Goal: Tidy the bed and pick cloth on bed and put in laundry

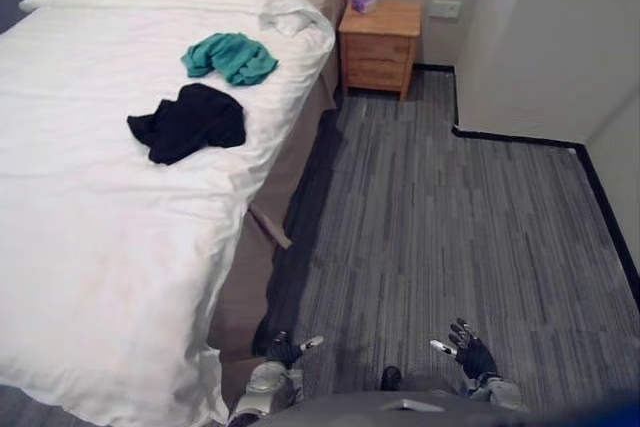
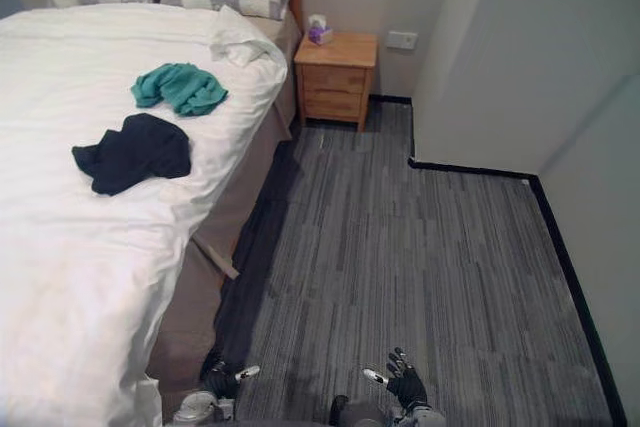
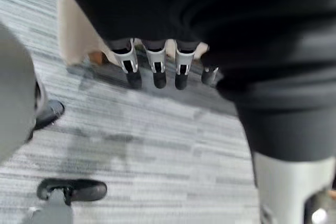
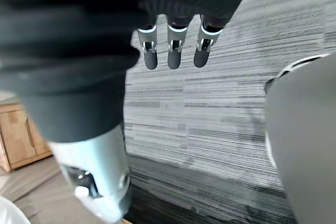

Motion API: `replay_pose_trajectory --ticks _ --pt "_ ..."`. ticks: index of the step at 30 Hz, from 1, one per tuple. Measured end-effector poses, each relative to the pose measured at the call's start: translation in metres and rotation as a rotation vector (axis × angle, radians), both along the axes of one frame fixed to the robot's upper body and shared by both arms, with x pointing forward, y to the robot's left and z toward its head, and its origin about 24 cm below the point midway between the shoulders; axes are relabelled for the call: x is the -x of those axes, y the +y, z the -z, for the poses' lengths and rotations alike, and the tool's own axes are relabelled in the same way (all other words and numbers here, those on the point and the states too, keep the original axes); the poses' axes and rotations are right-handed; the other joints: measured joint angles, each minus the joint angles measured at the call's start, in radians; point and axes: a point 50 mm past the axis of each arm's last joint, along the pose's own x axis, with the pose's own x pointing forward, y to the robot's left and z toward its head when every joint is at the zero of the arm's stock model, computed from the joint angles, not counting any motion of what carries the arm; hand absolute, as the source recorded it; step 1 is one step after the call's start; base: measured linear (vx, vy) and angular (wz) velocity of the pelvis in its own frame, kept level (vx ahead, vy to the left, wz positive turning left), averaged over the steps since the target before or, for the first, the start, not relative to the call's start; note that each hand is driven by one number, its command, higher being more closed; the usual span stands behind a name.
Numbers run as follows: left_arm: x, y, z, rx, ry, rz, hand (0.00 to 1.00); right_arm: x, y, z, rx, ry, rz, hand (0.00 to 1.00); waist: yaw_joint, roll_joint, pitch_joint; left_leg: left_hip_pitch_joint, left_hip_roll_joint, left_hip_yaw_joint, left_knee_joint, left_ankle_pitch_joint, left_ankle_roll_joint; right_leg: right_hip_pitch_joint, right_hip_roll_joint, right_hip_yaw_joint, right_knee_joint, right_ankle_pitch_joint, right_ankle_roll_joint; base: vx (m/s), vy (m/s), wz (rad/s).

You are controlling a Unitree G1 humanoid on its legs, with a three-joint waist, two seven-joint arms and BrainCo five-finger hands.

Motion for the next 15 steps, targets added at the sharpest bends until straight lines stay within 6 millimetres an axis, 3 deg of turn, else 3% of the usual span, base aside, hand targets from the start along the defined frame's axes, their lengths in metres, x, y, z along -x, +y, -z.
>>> replay_pose_trajectory --ticks 2,4,5,7,10,15 --pt "0.000 -0.001 0.000 0.003 -0.005 -0.024 0.00 0.001 0.002 0.001 0.005 0.009 -0.012 0.00 0.003 -0.013 0.004 -0.019 0.002 -0.076 0.055 -0.003 0.004 0.017 0.002 0.029 -0.027 0.012 0.002 -0.04 -0.026 -0.33" --pt "-0.001 0.001 -0.001 0.014 -0.023 -0.088 0.00 0.004 0.003 0.003 0.000 0.038 -0.012 0.00 0.032 -0.004 -0.001 -0.030 -0.011 -0.269 0.083 -0.011 0.013 0.010 0.008 0.098 -0.043 0.025 0.012 -0.06 0.008 -0.81" --pt "0.000 0.003 -0.001 0.013 -0.026 -0.101 0.00 0.004 0.003 0.003 -0.004 0.040 -0.008 0.00 0.034 -0.001 -0.003 -0.029 -0.015 -0.294 0.079 -0.011 0.012 0.005 0.010 0.108 -0.045 0.026 0.014 -0.04 0.066 -0.84" --pt "0.004 0.006 -0.001 0.016 -0.042 -0.121 0.00 0.002 0.003 0.003 -0.018 0.031 0.020 0.00 0.026 0.008 -0.010 -0.026 -0.022 -0.288 0.067 -0.009 0.011 -0.011 0.011 0.125 -0.073 0.040 0.017 -0.04 0.102 -0.49" --pt "0.003 0.011 -0.002 0.014 -0.065 -0.131 0.00 0.005 0.005 0.004 -0.030 0.038 0.028 0.00 0.028 -0.012 -0.014 -0.010 -0.034 -0.267 0.018 -0.010 0.010 0.012 0.006 0.113 -0.145 0.077 0.027 -0.04 0.100 -0.18" --pt "0.003 0.015 -0.002 0.004 -0.061 -0.129 0.00 0.010 0.008 0.006 -0.073 0.052 0.097 0.00 0.028 -0.014 -0.015 0.031 -0.039 -0.273 -0.050 -0.021 -0.008 0.016 0.005 0.082 -0.146 0.100 0.027 -0.03 0.084 0.10"
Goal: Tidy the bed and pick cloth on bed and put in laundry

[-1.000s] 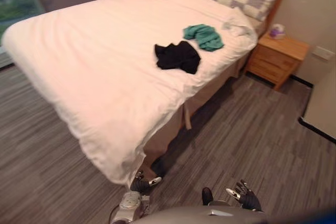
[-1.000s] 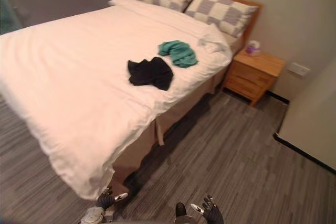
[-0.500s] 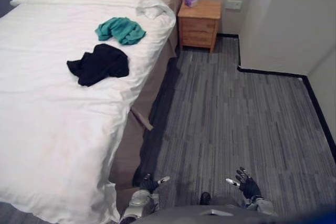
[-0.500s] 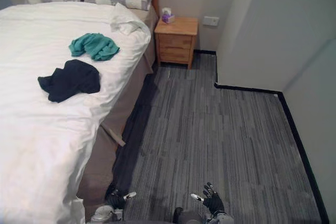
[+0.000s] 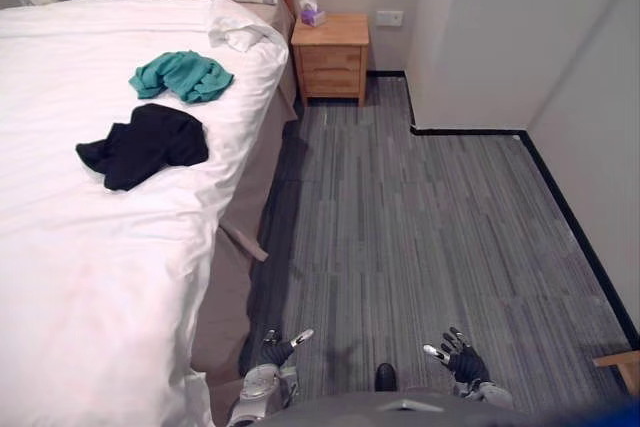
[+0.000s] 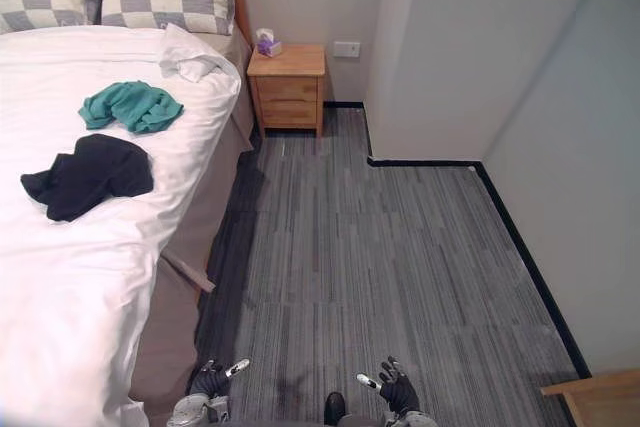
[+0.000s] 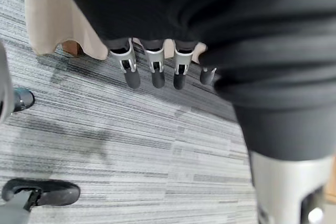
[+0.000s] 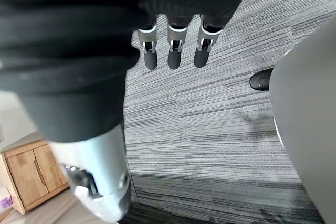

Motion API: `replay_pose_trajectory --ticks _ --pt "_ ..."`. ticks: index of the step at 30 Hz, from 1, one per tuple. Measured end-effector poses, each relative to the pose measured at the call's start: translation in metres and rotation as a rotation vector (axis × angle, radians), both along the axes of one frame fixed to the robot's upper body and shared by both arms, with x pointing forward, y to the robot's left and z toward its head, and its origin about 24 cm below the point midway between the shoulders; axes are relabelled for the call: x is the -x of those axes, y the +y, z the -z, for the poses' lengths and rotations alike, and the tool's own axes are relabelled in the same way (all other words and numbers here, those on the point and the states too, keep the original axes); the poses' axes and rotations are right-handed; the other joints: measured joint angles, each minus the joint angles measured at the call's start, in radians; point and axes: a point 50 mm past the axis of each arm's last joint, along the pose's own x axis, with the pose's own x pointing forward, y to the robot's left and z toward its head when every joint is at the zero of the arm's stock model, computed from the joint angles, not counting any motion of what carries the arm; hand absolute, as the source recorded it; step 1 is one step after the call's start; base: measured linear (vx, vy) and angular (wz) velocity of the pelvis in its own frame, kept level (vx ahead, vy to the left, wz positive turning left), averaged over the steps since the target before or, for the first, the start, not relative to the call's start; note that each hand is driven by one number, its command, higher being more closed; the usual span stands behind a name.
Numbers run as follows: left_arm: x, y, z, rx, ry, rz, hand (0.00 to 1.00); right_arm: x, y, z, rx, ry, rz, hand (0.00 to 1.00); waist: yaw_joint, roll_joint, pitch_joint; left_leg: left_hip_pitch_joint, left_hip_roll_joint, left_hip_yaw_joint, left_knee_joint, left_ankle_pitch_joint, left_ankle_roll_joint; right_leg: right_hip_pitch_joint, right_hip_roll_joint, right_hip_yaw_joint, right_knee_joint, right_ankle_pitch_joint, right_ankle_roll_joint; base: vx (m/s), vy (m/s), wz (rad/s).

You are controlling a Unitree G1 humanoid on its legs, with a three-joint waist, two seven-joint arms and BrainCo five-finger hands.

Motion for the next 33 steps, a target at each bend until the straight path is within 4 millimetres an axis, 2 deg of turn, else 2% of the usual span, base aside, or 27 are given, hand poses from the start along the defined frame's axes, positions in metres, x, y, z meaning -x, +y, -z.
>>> replay_pose_trajectory --ticks 2,3,10,16,18,19,20,21,22,23,24,25,26,28,29,30,32,33 --pt "0.001 0.000 0.001 0.010 0.006 -0.015 0.00 0.001 -0.001 0.001 -0.005 0.011 0.024 0.00 -0.001 0.001 0.000 0.006 -0.001 -0.004 -0.014 -0.003 -0.003 0.001 0.000 -0.009 0.000 0.000 -0.001 -0.01 0.046 0.07" --pt "0.011 -0.003 0.006 0.038 0.062 -0.014 0.00 0.005 -0.007 0.002 -0.007 0.033 0.062 0.00 -0.003 0.028 -0.024 0.008 0.003 -0.020 -0.007 -0.042 -0.007 -0.002 -0.011 -0.090 -0.001 0.011 0.008 0.00 0.000 0.00" --pt "0.013 -0.003 0.006 0.045 0.061 -0.014 0.00 0.005 -0.007 0.002 -0.006 0.034 0.073 0.00 0.000 0.027 -0.023 0.001 0.004 -0.022 -0.007 -0.041 -0.007 -0.003 -0.014 -0.100 -0.001 0.007 0.006 -0.01 0.007 0.04" --pt "0.010 0.001 0.004 0.066 0.015 -0.021 0.00 0.007 -0.010 0.002 -0.003 0.027 0.144 0.00 0.011 0.023 -0.005 -0.031 0.015 -0.019 0.000 -0.041 -0.007 -0.020 -0.021 -0.159 0.003 -0.001 0.001 -0.01 0.002 0.11" --pt "0.009 0.008 0.002 0.056 -0.015 -0.056 0.00 0.005 -0.010 0.001 0.005 0.014 0.148 0.00 0.022 0.014 0.011 -0.055 0.037 0.014 0.050 -0.043 -0.010 -0.070 -0.027 -0.180 0.097 -0.055 -0.007 -0.02 -0.035 -0.20" --pt "0.009 0.015 0.000 0.039 -0.030 -0.073 0.00 0.003 -0.010 0.000 0.007 0.003 0.148 0.00 0.026 0.001 0.019 -0.084 0.049 0.029 0.116 -0.046 -0.015 -0.107 -0.040 -0.187 0.179 -0.103 -0.012 -0.04 -0.071 -0.17" --pt "0.009 0.026 -0.002 0.015 -0.048 -0.095 0.00 0.001 -0.005 0.000 -0.002 -0.003 0.149 0.00 0.023 -0.027 0.033 -0.127 0.062 0.043 0.232 -0.050 -0.019 -0.135 -0.061 -0.194 0.252 -0.141 -0.018 -0.03 -0.135 -0.20" --pt "0.011 0.035 -0.004 -0.002 -0.057 -0.119 0.00 0.000 -0.002 0.000 -0.009 -0.006 0.146 0.00 0.023 -0.042 0.045 -0.211 0.108 0.036 0.447 -0.034 0.007 -0.145 -0.065 -0.191 0.301 -0.171 -0.032 0.02 -0.184 -0.30" --pt "0.014 0.038 -0.004 0.004 -0.063 -0.153 0.00 0.000 -0.002 0.000 -0.009 -0.006 0.132 0.00 0.024 -0.036 0.048 -0.299 0.165 -0.005 0.640 0.036 0.079 -0.130 -0.053 -0.185 0.310 -0.185 -0.039 0.07 -0.153 -0.35" --pt "0.017 0.038 -0.004 0.002 -0.068 -0.162 0.00 -0.002 -0.001 -0.001 -0.006 -0.008 0.111 0.00 0.026 -0.030 0.056 -0.344 0.188 -0.035 0.739 0.097 0.083 -0.114 -0.047 -0.175 0.315 -0.193 -0.046 0.14 -0.088 -0.33" --pt "0.015 0.039 -0.005 0.001 -0.078 -0.157 0.00 -0.004 -0.004 -0.002 0.006 -0.012 0.090 0.00 0.028 -0.022 0.067 -0.385 0.195 -0.072 0.822 0.125 0.076 -0.098 -0.039 -0.161 0.324 -0.204 -0.055 0.17 -0.037 -0.29" --pt "0.015 0.037 -0.005 0.008 -0.081 -0.154 0.00 -0.009 -0.005 -0.003 0.011 -0.023 0.081 0.00 0.028 -0.011 0.067 -0.408 0.185 -0.099 0.852 0.091 0.059 -0.082 -0.037 -0.146 0.328 -0.211 -0.062 0.20 -0.026 -0.33" --pt "0.014 0.035 -0.005 0.021 -0.091 -0.142 0.00 -0.011 -0.006 -0.004 0.015 -0.028 0.078 0.00 0.028 -0.006 0.072 -0.428 0.152 -0.119 0.843 0.047 0.024 -0.068 -0.041 -0.123 0.324 -0.214 -0.062 0.20 0.003 -0.42" --pt "0.012 0.030 -0.005 0.037 -0.110 -0.129 0.00 -0.012 -0.006 -0.004 0.014 -0.027 0.075 0.00 0.032 -0.010 0.080 -0.449 0.104 -0.118 0.764 -0.002 0.019 -0.050 -0.050 -0.085 0.308 -0.214 -0.062 0.14 0.034 -0.48" --pt "0.009 0.030 -0.007 0.035 -0.128 -0.123 0.00 -0.012 -0.005 -0.004 0.014 -0.025 0.066 0.00 0.043 -0.011 0.083 -0.449 0.081 -0.087 0.659 -0.016 0.021 -0.039 -0.054 -0.060 0.298 -0.216 -0.058 0.13 0.071 -0.48" --pt "0.008 0.029 -0.008 0.034 -0.134 -0.115 0.00 -0.012 -0.005 -0.004 0.016 -0.024 0.062 0.00 0.047 -0.010 0.083 -0.447 0.072 -0.071 0.592 -0.016 0.021 -0.035 -0.055 -0.049 0.292 -0.217 -0.056 0.16 0.114 -0.60" --pt "0.007 0.025 -0.009 0.037 -0.147 -0.095 0.00 -0.012 -0.005 -0.004 0.026 -0.024 0.036 0.00 0.054 -0.009 0.082 -0.438 0.051 -0.030 0.299 0.003 0.019 -0.038 -0.058 -0.033 0.269 -0.222 -0.048 0.19 0.167 -0.56" --pt "0.006 0.025 -0.009 0.037 -0.148 -0.097 0.00 -0.012 -0.005 -0.004 0.030 -0.023 0.027 0.00 0.055 -0.008 0.081 -0.434 0.051 -0.026 0.234 0.014 0.021 -0.038 -0.057 -0.027 0.266 -0.224 -0.043 0.22 0.194 -0.64"
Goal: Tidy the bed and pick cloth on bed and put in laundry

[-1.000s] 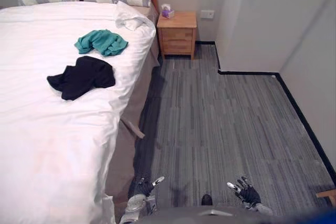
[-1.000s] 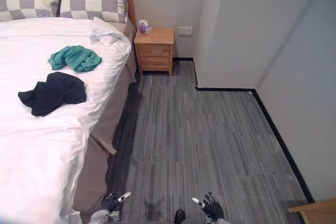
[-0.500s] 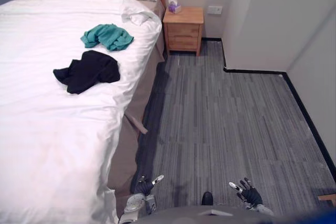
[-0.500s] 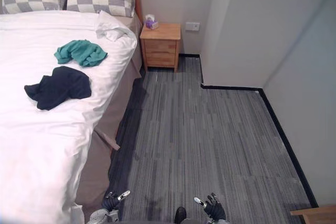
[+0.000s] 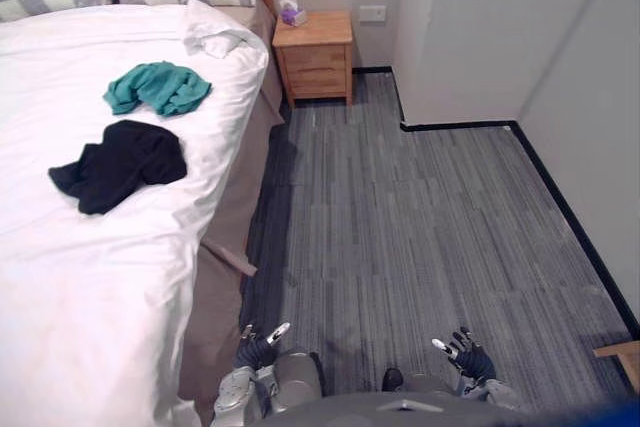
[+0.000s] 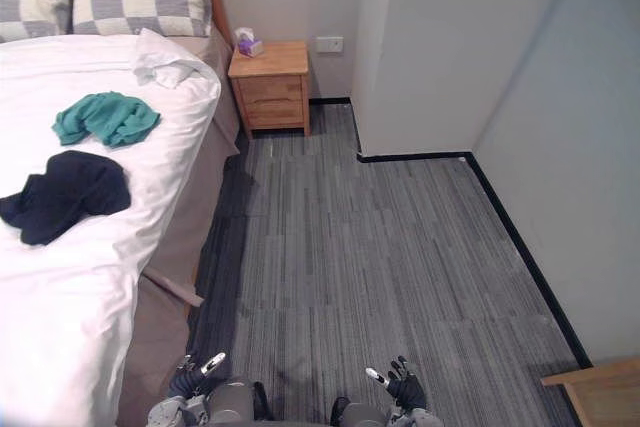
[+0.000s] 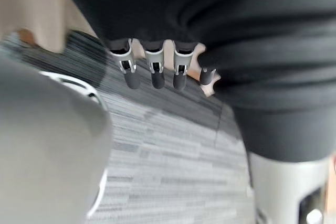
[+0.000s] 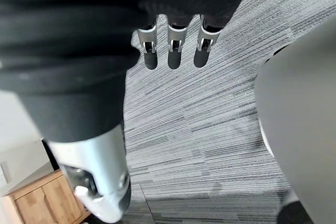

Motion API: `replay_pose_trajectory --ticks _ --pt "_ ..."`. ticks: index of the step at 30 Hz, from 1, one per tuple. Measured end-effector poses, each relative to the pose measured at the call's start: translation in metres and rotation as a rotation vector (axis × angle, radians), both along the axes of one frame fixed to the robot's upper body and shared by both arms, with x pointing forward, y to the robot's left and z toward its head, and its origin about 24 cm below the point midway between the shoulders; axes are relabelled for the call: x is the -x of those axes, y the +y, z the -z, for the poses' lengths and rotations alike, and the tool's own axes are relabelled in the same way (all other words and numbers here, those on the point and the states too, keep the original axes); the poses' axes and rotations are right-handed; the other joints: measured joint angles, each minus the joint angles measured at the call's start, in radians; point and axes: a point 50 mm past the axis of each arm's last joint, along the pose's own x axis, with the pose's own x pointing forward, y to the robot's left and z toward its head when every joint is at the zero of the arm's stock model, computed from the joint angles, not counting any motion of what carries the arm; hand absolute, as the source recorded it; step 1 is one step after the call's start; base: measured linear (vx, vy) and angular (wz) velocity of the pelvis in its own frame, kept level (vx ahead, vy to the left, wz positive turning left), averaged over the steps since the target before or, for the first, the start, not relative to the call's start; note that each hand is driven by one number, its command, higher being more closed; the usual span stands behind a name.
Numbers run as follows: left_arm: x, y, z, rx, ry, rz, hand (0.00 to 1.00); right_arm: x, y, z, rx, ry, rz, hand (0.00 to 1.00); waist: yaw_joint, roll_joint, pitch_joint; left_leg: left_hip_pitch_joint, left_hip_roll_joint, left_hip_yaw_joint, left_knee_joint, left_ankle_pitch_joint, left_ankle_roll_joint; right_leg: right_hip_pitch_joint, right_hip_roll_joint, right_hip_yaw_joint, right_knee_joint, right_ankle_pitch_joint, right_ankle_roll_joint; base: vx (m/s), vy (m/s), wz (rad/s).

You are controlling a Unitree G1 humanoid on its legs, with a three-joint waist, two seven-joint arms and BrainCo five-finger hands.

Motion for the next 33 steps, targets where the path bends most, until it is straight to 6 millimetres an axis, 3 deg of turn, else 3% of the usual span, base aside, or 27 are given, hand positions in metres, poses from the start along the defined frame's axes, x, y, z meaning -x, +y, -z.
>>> replay_pose_trajectory --ticks 1,2,3,4,7,9,10,11,12,13,15,17,19,20,21,22,23,25,27,28,29,31,33 --pt "0.000 0.001 0.000 -0.002 -0.001 0.000 0.00 0.000 0.002 0.000 0.004 0.004 -0.020 0.00 0.003 0.002 -0.004 0.022 -0.003 0.016 -0.057 0.062 0.010 0.006 -0.002 0.025 -0.006 -0.005 0.018 0.29 0.204 -0.67" --pt "0.003 0.003 0.001 -0.008 0.008 0.000 0.00 0.000 0.006 0.001 0.004 0.008 -0.057 0.00 0.003 -0.001 -0.009 0.039 -0.016 0.043 -0.076 0.073 0.031 0.029 -0.013 0.043 -0.026 0.002 0.049 0.32 0.193 -0.64" --pt "0.004 0.004 0.001 -0.011 0.011 0.001 0.00 0.000 0.006 0.001 0.007 0.008 -0.069 0.00 0.002 0.000 -0.011 0.041 -0.019 0.057 -0.074 0.062 0.045 0.029 -0.018 0.045 -0.019 0.004 0.063 0.34 0.180 -0.46" --pt "0.003 0.006 0.000 -0.016 0.006 0.000 0.00 0.000 0.008 0.001 0.005 0.010 -0.083 0.00 0.003 -0.017 -0.021 0.045 -0.025 0.076 -0.056 0.031 0.063 0.025 -0.045 0.042 0.039 -0.008 0.085 0.42 0.209 -0.33" --pt "0.003 0.004 0.000 -0.018 0.004 0.014 0.00 0.008 0.010 0.004 0.016 0.050 -0.115 0.00 0.028 -0.019 -0.045 0.083 -0.031 0.120 -0.026 -0.028 0.097 0.033 -0.085 0.043 0.259 -0.062 0.114 0.38 0.155 -0.27" --pt "0.004 0.006 0.000 -0.040 0.011 0.060 0.00 0.011 0.011 0.005 0.003 0.056 -0.076 0.00 0.024 -0.047 -0.068 0.108 -0.068 0.114 -0.020 -0.071 0.097 0.007 -0.118 0.053 0.418 -0.064 0.135 0.38 0.073 -0.02" --pt "0.004 0.008 0.000 -0.060 0.021 0.109 0.00 0.013 0.010 0.006 -0.007 0.061 -0.035 0.00 0.017 -0.063 -0.077 0.132 -0.101 0.112 -0.030 -0.091 0.089 -0.055 -0.150 0.077 0.565 -0.038 0.164 0.35 0.020 0.26" --pt "0.005 0.008 0.002 -0.071 0.035 0.151 0.00 0.014 0.009 0.007 -0.010 0.072 -0.010 0.00 -0.001 -0.075 -0.072 0.179 -0.132 0.093 -0.055 -0.106 0.084 -0.125 -0.177 0.097 0.729 0.077 0.200 0.35 0.006 0.36" --pt "0.007 0.006 0.003 -0.071 0.043 0.164 0.00 0.013 0.006 0.006 -0.005 0.068 0.008 0.00 -0.011 -0.067 -0.073 0.209 -0.139 0.086 -0.076 -0.107 0.086 -0.150 -0.185 0.099 0.794 0.156 0.203 0.39 -0.008 0.36" --pt "0.004 0.003 0.002 -0.065 0.037 0.168 0.00 0.013 0.003 0.006 0.008 0.071 0.017 0.00 -0.026 -0.050 -0.065 0.254 -0.139 0.079 -0.094 -0.116 0.094 -0.187 -0.187 0.100 0.887 0.170 0.194 0.41 -0.020 0.18" --pt "0.006 0.000 0.004 -0.055 0.046 0.164 0.00 0.008 0.000 0.002 0.022 0.046 0.024 0.00 -0.032 -0.043 -0.056 0.345 -0.125 0.055 -0.117 -0.158 0.076 -0.281 -0.175 0.068 0.968 0.042 0.154 0.41 -0.053 0.17" --pt "0.005 -0.001 0.004 -0.041 0.046 0.148 0.00 0.004 -0.001 0.000 0.030 0.026 0.031 0.00 -0.048 -0.032 -0.052 0.423 -0.085 0.031 -0.147 -0.183 0.051 -0.363 -0.165 -0.031 0.844 -0.043 0.117 0.49 -0.164 0.59" --pt "-0.001 -0.006 0.004 -0.020 0.037 0.138 0.00 0.004 -0.003 0.000 0.028 0.027 0.046 0.00 -0.058 -0.034 -0.050 0.473 -0.047 -0.012 -0.182 -0.198 0.022 -0.405 -0.151 -0.111 0.606 -0.038 0.098 0.52 -0.252 0.90" --pt "-0.005 -0.009 0.004 -0.010 0.034 0.140 0.00 0.003 -0.001 0.000 0.023 0.029 0.046 0.00 -0.059 -0.037 -0.049 0.501 -0.032 -0.043 -0.205 -0.207 -0.001 -0.410 -0.123 -0.109 0.393 0.022 0.100 0.62 -0.335 0.97" --pt "-0.006 -0.012 0.004 -0.001 0.033 0.138 0.00 0.003 0.002 0.001 0.009 0.029 0.056 0.00 -0.063 -0.040 -0.047 0.525 -0.029 -0.079 -0.213 -0.218 -0.023 -0.397 -0.097 -0.065 0.256 0.160 0.080 0.66 -0.344 0.70" --pt "-0.006 -0.021 0.006 0.027 0.047 0.130 0.00 -0.004 -0.005 -0.002 0.027 0.011 0.058 0.00 -0.051 0.008 -0.044 0.550 0.018 -0.111 -0.217 -0.209 -0.025 -0.372 -0.058 -0.088 0.271 0.146 0.042 0.67 -0.306 0.35" --pt "-0.010 -0.027 0.005 0.039 0.038 0.145 0.00 -0.014 -0.005 -0.004 0.033 -0.008 0.049 0.00 -0.045 0.017 -0.030 0.543 0.020 -0.155 -0.200 -0.150 -0.021 -0.368 -0.061 -0.087 0.307 0.098 0.029 0.51 -0.228 0.21" --pt "-0.014 -0.040 0.004 0.073 0.024 0.152 0.00 -0.017 -0.005 -0.004 0.043 0.004 0.029 0.00 -0.063 0.017 -0.018 0.571 0.006 -0.222 -0.178 -0.015 -0.029 -0.362 -0.108 -0.094 0.449 -0.008 0.022 0.67 -0.364 0.44" --pt "-0.014 -0.043 0.004 0.075 0.018 0.139 0.00 -0.019 -0.003 -0.004 0.057 0.023 -0.012 0.00 -0.060 0.022 -0.020 0.529 0.019 -0.261 -0.020 0.080 -0.042 -0.298 -0.093 -0.096 0.452 -0.086 0.029 0.50 -0.295 0.24" --pt "-0.017 -0.041 0.002 0.077 0.004 0.113 0.00 -0.020 -0.002 -0.004 0.059 0.028 -0.031 0.00 -0.057 0.023 -0.015 0.423 0.039 -0.307 0.212 0.183 -0.071 -0.226 -0.072 -0.095 0.390 -0.129 0.027 0.54 -0.228 -0.01" --pt "-0.017 -0.037 0.001 0.074 -0.008 0.084 0.00 -0.021 -0.004 -0.004 0.066 0.027 -0.034 0.00 -0.050 0.038 -0.006 0.293 0.077 -0.337 0.471 0.225 -0.083 -0.159 -0.038 -0.100 0.332 -0.137 0.014 0.63 -0.257 -0.10" --pt "-0.021 -0.025 -0.003 0.052 -0.051 0.034 0.00 -0.020 -0.002 -0.003 0.069 0.033 -0.048 0.00 -0.034 0.042 0.013 0.148 0.107 -0.337 0.720 0.143 -0.081 -0.029 -0.007 -0.100 0.247 -0.141 0.007 0.52 -0.132 -0.26" --pt "-0.022 -0.016 -0.006 0.023 -0.081 0.036 0.00 -0.018 0.004 -0.001 0.051 0.040 -0.051 0.00 -0.026 0.020 0.017 0.039 0.087 -0.305 0.727 0.068 -0.061 0.092 -0.009 -0.098 0.146 -0.139 0.012 0.43 -0.057 -0.19"
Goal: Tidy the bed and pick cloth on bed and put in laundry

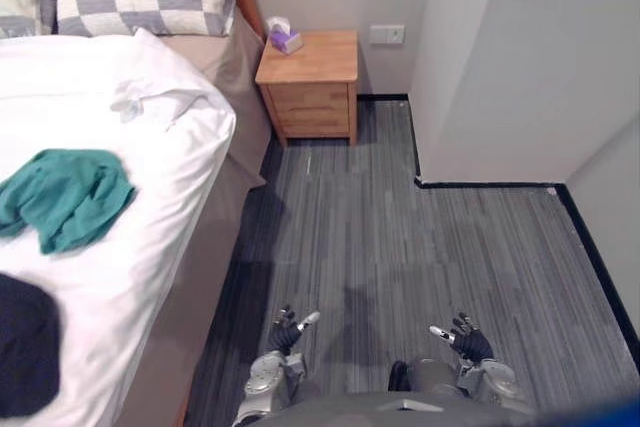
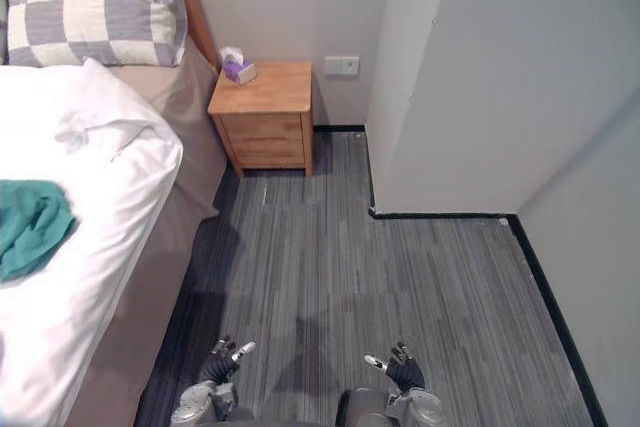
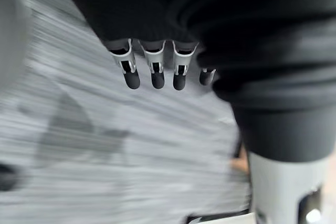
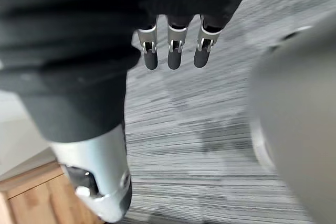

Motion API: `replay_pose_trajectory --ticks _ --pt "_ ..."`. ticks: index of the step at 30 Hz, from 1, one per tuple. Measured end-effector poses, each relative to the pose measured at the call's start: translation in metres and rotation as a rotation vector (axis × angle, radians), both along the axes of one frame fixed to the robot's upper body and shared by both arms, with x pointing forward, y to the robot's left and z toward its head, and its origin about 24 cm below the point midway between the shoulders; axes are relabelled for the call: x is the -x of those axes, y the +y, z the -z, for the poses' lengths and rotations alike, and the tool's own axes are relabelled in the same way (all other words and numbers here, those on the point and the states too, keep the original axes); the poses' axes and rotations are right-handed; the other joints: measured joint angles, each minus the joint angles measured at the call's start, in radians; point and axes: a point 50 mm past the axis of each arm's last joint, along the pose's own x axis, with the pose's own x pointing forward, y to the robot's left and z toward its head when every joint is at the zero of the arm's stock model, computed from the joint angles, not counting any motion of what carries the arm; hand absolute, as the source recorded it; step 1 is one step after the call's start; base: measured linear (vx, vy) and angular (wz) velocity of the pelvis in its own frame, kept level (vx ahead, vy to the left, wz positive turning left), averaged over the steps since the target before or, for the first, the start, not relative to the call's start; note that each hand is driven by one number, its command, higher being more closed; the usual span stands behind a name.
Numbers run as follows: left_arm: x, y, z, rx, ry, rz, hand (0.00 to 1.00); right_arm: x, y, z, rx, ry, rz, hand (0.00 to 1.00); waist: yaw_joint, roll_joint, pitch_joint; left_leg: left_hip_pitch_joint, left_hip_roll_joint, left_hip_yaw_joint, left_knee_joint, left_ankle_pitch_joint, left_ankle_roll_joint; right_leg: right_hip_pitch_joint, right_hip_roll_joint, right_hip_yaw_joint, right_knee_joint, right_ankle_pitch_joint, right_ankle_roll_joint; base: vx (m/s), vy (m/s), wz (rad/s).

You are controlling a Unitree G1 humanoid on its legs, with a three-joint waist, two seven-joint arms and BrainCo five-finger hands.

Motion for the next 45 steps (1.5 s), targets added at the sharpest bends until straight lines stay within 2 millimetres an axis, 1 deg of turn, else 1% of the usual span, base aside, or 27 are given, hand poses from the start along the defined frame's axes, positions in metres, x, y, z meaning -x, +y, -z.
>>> replay_pose_trajectory --ticks 2,4,5,7,8,10,11,12,14,16,17,18,20,21,22,24,27,28,29,30,31,32,35,37,40,42,45 --pt "-0.005 0.002 -0.005 -0.004 -0.049 0.012 0.00 -0.001 0.006 0.000 -0.024 -0.008 0.002 0.00 0.021 -0.010 0.004 -0.109 -0.029 0.125 -0.195 -0.080 0.035 0.099 -0.025 0.011 -0.097 0.000 0.029 0.44 0.031 -0.33" --pt "-0.007 0.002 -0.006 -0.002 -0.063 0.017 0.00 -0.001 0.009 0.000 -0.039 -0.014 -0.003 0.00 0.027 -0.014 0.004 -0.127 -0.069 0.220 -0.447 -0.070 0.052 0.142 -0.051 0.013 -0.129 -0.011 0.064 0.52 0.135 -0.27" --pt "-0.009 0.001 -0.007 0.000 -0.073 0.020 0.00 0.002 0.012 0.002 -0.052 -0.005 -0.007 0.00 0.037 -0.029 0.006 -0.115 -0.109 0.281 -0.637 0.004 0.132 0.169 -0.071 0.031 -0.134 -0.042 0.108 0.57 0.175 -0.09" --pt "-0.012 0.011 -0.008 -0.025 -0.077 0.020 0.00 0.003 0.026 0.003 -0.081 0.000 -0.042 0.00 0.034 -0.074 -0.017 -0.101 -0.155 0.308 -0.689 0.007 0.142 0.161 -0.108 0.031 -0.141 -0.012 0.103 0.65 0.167 0.09" --pt "-0.013 0.013 -0.009 -0.029 -0.081 0.014 0.00 0.000 0.039 0.002 -0.110 -0.011 -0.064 0.00 0.036 -0.086 -0.012 -0.111 -0.143 0.323 -0.662 -0.002 0.157 0.169 -0.103 0.037 -0.177 0.065 0.102 0.57 0.139 0.03" --pt "-0.014 0.020 -0.010 -0.042 -0.087 -0.005 0.00 -0.007 0.047 0.000 -0.124 -0.028 -0.083 0.00 0.060 -0.079 0.007 -0.165 -0.078 0.385 -0.479 -0.020 0.170 0.206 -0.100 0.089 -0.192 0.136 0.110 0.39 0.169 -0.34" --pt "-0.009 0.023 -0.008 -0.044 -0.069 -0.016 0.00 -0.002 0.052 0.002 -0.129 -0.011 -0.083 0.00 0.071 -0.087 -0.025 -0.138 -0.098 0.397 -0.657 0.003 0.160 0.226 -0.120 0.118 -0.185 0.142 0.120 0.42 0.268 -0.46" --pt "-0.004 0.021 -0.005 -0.041 -0.048 -0.007 0.00 0.003 0.049 0.005 -0.117 0.014 -0.080 0.00 0.068 -0.085 -0.039 -0.134 -0.104 0.413 -0.663 0.016 0.185 0.234 -0.128 0.133 -0.176 0.135 0.128 0.32 0.224 -0.22" --pt "-0.005 0.019 -0.005 -0.037 -0.047 -0.005 0.00 0.001 0.050 0.004 -0.107 0.012 -0.086 0.00 0.070 -0.095 -0.061 -0.113 -0.135 0.436 -0.682 -0.028 0.194 0.200 -0.159 0.147 -0.098 0.160 0.129 0.36 0.158 -0.02" --pt "-0.007 0.017 -0.005 -0.040 -0.032 0.025 0.00 0.004 0.047 0.006 -0.108 0.027 -0.049 0.00 0.070 -0.106 -0.059 -0.060 -0.176 0.438 -0.713 -0.060 0.192 0.121 -0.200 0.148 0.113 0.200 0.174 0.41 0.164 0.09" --pt "-0.005 0.017 -0.003 -0.044 -0.011 0.048 0.00 0.007 0.041 0.006 -0.103 0.029 -0.006 0.00 0.063 -0.111 -0.058 0.002 -0.210 0.430 -0.755 -0.083 0.181 0.034 -0.233 0.156 0.313 0.301 0.198 0.45 0.176 0.25" --pt "-0.001 0.017 -0.001 -0.053 0.015 0.078 0.00 0.006 0.035 0.006 -0.093 0.024 0.021 0.00 0.049 -0.106 -0.056 0.062 -0.236 0.409 -0.798 -0.097 0.175 -0.051 -0.247 0.173 0.508 0.339 0.215 0.38 0.147 0.29" --pt "0.004 0.017 0.003 -0.055 0.045 0.090 0.00 0.005 0.027 0.004 -0.075 0.008 0.039 0.00 0.034 -0.105 -0.055 0.160 -0.246 0.389 -0.855 -0.107 0.159 -0.166 -0.245 0.156 0.691 0.265 0.210 0.36 0.067 0.26" --pt "0.004 0.017 0.003 -0.055 0.045 0.092 0.00 0.005 0.026 0.004 -0.071 0.007 0.040 0.00 0.033 -0.102 -0.055 0.179 -0.246 0.386 -0.868 -0.109 0.155 -0.188 -0.244 0.145 0.709 0.251 0.207 0.49 0.050 0.27" --pt "0.005 0.016 0.003 -0.048 0.052 0.091 0.00 0.005 0.022 0.003 -0.059 -0.006 0.043 0.00 0.029 -0.099 -0.057 0.243 -0.244 0.359 -0.906 -0.108 0.156 -0.258 -0.240 0.094 0.720 0.185 0.190 0.40 -0.016 0.53" --pt "0.009 0.012 0.007 -0.024 0.082 0.088 0.00 0.006 0.016 0.002 -0.047 -0.019 0.070 0.00 0.010 -0.096 -0.057 0.304 -0.226 0.314 -0.932 -0.110 0.154 -0.315 -0.224 0.032 0.617 0.105 0.165 0.41 -0.098 0.86" --pt "0.006 0.003 0.008 0.005 0.082 0.087 0.00 0.012 0.007 0.002 -0.037 -0.022 0.107 0.00 -0.013 -0.083 -0.057 0.354 -0.179 0.209 -0.964 -0.128 0.121 -0.364 -0.162 0.006 0.230 0.123 0.137 0.48 -0.275 1.13" --pt "0.006 0.001 0.008 0.012 0.081 0.082 0.00 0.014 0.008 0.003 -0.044 -0.016 0.114 0.00 -0.017 -0.076 -0.056 0.371 -0.157 0.166 -0.966 -0.143 0.096 -0.369 -0.125 0.036 0.062 0.187 0.125 0.55 -0.392 1.12" --pt "0.006 0.001 0.008 0.013 0.080 0.086 0.00 0.017 0.009 0.004 -0.047 -0.003 0.106 0.00 -0.020 -0.075 -0.053 0.386 -0.145 0.135 -0.959 -0.167 0.055 -0.340 -0.089 0.113 -0.105 0.351 0.125 0.55 -0.406 1.07" --pt "0.010 0.000 0.010 0.020 0.096 0.077 0.00 0.019 0.002 0.005 -0.027 0.005 0.093 0.00 -0.025 -0.057 -0.052 0.403 -0.121 0.114 -0.958 -0.180 0.035 -0.309 -0.069 0.104 -0.116 0.366 0.108 0.51 -0.341 0.60" --pt "0.008 -0.007 0.010 0.041 0.089 0.072 0.00 0.015 -0.007 0.003 0.004 -0.003 0.078 0.00 -0.007 -0.012 -0.047 0.406 -0.086 0.116 -0.961 -0.163 0.033 -0.300 -0.044 0.088 -0.091 0.366 0.088 0.43 -0.264 0.52" --pt "0.007 -0.016 0.010 0.059 0.077 0.080 0.00 0.013 -0.010 0.001 0.014 -0.019 0.085 0.00 -0.017 0.000 -0.032 0.422 -0.088 0.119 -0.968 -0.104 0.033 -0.306 -0.056 0.101 0.003 0.281 0.086 0.47 -0.298 0.43" --pt "0.007 -0.019 0.009 0.062 0.063 0.073 0.00 0.008 -0.007 0.000 0.046 -0.015 -0.021 0.00 -0.013 0.000 -0.034 0.456 -0.076 0.114 -0.956 -0.022 0.009 -0.292 -0.077 0.073 0.126 0.162 0.073 0.34 -0.268 0.44" --pt "0.007 -0.020 0.008 0.060 0.052 0.065 0.00 0.006 -0.004 0.001 0.046 -0.005 -0.040 0.00 -0.013 -0.006 -0.030 0.436 -0.067 0.087 -0.899 0.000 0.006 -0.257 -0.085 0.045 0.121 0.122 0.068 0.28 -0.245 0.52" --pt "0.003 -0.015 0.005 0.052 0.024 0.020 0.00 0.009 -0.001 0.004 0.059 0.033 -0.048 0.00 -0.012 -0.015 -0.023 0.291 -0.017 0.063 -0.614 0.055 -0.017 -0.134 -0.091 -0.049 0.032 0.095 0.053 0.21 -0.201 0.87" --pt "0.002 -0.016 0.002 0.052 0.001 -0.002 0.00 0.012 -0.001 0.005 0.073 0.055 -0.071 0.00 -0.014 -0.012 -0.025 0.188 0.042 0.170 -0.494 0.035 -0.009 -0.035 -0.102 -0.157 -0.030 0.094 0.050 0.19 -0.158 1.07" --pt "0.004 -0.011 0.002 0.064 -0.003 -0.058 0.00 0.013 -0.001 0.006 0.063 0.067 -0.052 0.00 -0.013 -0.014 -0.040 0.187 0.031 0.341 -0.659 0.039 0.010 0.009 -0.125 -0.257 -0.036 0.100 0.061 0.16 -0.024 1.19"
